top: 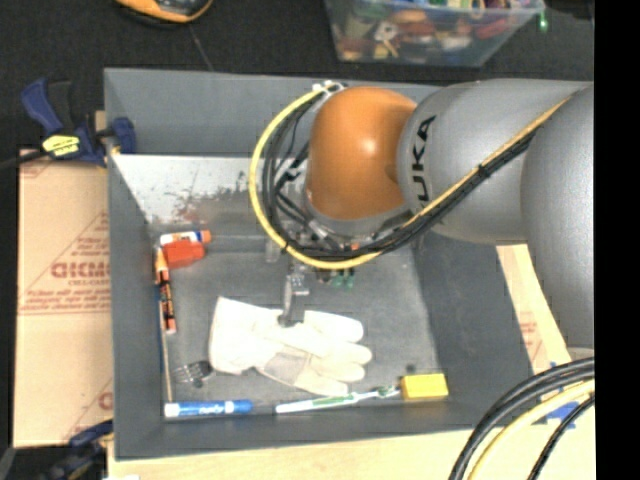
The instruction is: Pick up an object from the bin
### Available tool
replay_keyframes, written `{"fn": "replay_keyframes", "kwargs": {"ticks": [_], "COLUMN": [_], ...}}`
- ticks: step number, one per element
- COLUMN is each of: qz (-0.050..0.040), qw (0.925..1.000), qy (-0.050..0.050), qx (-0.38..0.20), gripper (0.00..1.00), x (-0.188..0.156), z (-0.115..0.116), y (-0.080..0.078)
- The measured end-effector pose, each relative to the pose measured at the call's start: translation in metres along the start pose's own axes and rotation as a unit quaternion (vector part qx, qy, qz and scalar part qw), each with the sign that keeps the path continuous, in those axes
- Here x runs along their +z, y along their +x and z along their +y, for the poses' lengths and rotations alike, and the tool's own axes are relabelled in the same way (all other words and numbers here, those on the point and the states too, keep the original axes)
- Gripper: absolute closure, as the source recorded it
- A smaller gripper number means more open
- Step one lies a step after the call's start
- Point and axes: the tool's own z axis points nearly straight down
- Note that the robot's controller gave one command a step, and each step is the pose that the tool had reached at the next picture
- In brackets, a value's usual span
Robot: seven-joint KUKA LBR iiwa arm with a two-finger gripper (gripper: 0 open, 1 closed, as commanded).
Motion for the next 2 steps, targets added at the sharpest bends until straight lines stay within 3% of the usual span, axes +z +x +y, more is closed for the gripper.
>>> {"fn": "replay_keyframes", "kwargs": {"ticks": [1, 2], "qz": [-0.0039, -0.0016], "qw": [1.0000, 0.9999], "qy": [0.000, -0.001], "qx": [0.002, 0.017], "gripper": [0.00, 0.00], "x": [-0.005, 0.100], "z": [-0.001, 0.032], "y": [-0.002, 0.057]}}
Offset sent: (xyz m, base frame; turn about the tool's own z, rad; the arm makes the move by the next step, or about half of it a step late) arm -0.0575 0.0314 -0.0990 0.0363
